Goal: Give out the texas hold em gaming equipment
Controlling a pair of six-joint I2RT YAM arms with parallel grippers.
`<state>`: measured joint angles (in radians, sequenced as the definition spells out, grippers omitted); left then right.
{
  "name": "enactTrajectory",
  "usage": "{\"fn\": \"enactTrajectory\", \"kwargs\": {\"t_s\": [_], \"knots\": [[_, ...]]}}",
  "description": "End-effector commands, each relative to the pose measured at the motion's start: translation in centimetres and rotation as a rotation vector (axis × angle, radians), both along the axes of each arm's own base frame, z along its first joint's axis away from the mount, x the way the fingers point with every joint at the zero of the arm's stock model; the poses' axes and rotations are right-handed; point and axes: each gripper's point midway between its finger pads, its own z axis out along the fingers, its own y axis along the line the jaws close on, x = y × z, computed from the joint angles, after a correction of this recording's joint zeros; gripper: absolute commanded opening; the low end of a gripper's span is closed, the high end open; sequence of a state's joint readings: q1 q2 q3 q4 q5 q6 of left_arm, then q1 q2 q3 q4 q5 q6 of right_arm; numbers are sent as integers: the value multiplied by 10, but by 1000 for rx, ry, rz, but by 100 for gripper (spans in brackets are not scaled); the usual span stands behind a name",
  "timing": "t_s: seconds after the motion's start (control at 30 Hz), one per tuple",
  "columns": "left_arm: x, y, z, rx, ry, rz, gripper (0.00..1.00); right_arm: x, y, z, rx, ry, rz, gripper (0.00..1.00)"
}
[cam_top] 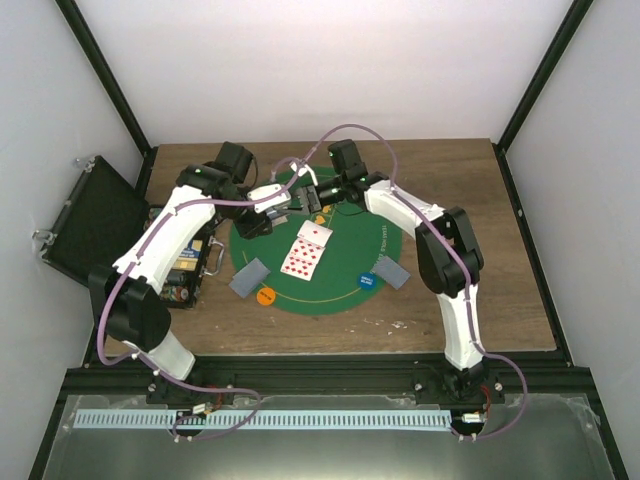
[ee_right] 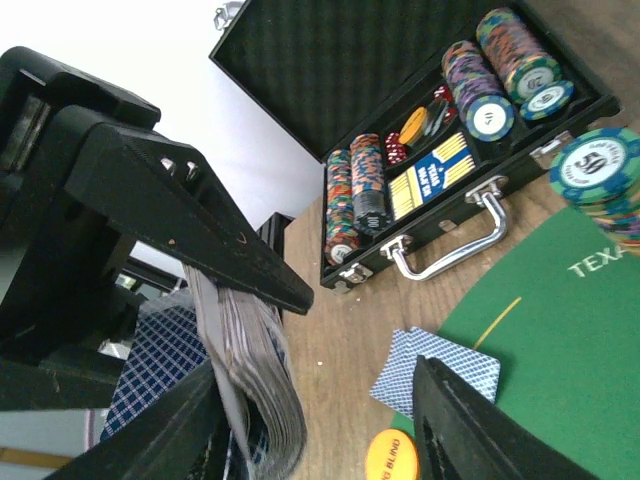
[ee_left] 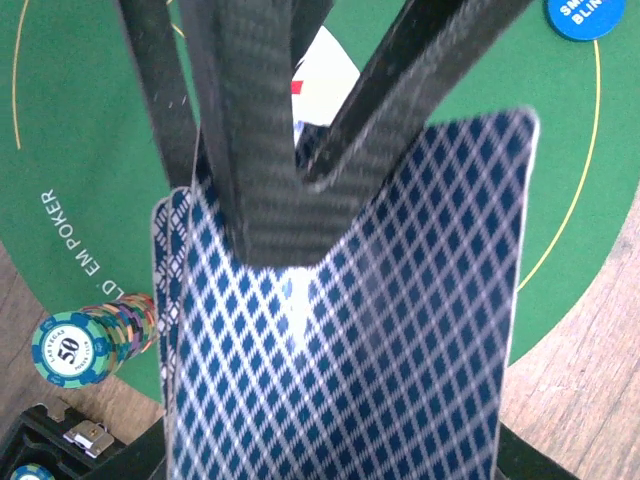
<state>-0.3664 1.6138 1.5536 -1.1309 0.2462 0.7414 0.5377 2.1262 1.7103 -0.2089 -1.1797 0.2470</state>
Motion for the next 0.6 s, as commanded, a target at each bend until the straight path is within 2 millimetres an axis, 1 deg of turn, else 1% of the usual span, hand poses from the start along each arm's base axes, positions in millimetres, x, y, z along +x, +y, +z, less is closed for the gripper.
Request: {"fn": "enactTrajectory", "kwargs": {"t_s": [0.0, 0.27, 0.4, 0.47, 0.57], "knots": [[1, -4, 4, -20, -14, -15, 44, 13, -15, 15, -27, -55, -71, 46], [1, 0, -2, 1, -12, -9, 44, 14, -22, 30, -51, -111, -110, 23], [1, 3, -5, 12, -14, -3, 44, 19, -30, 35, -82, -121, -138, 8], [2, 5, -6, 18, -13, 4, 44, 23, -37, 38, -92, -128, -160, 2], [4, 10, -9, 30, -14, 20, 44, 30, -52, 42, -109, -140, -201, 1]]}}
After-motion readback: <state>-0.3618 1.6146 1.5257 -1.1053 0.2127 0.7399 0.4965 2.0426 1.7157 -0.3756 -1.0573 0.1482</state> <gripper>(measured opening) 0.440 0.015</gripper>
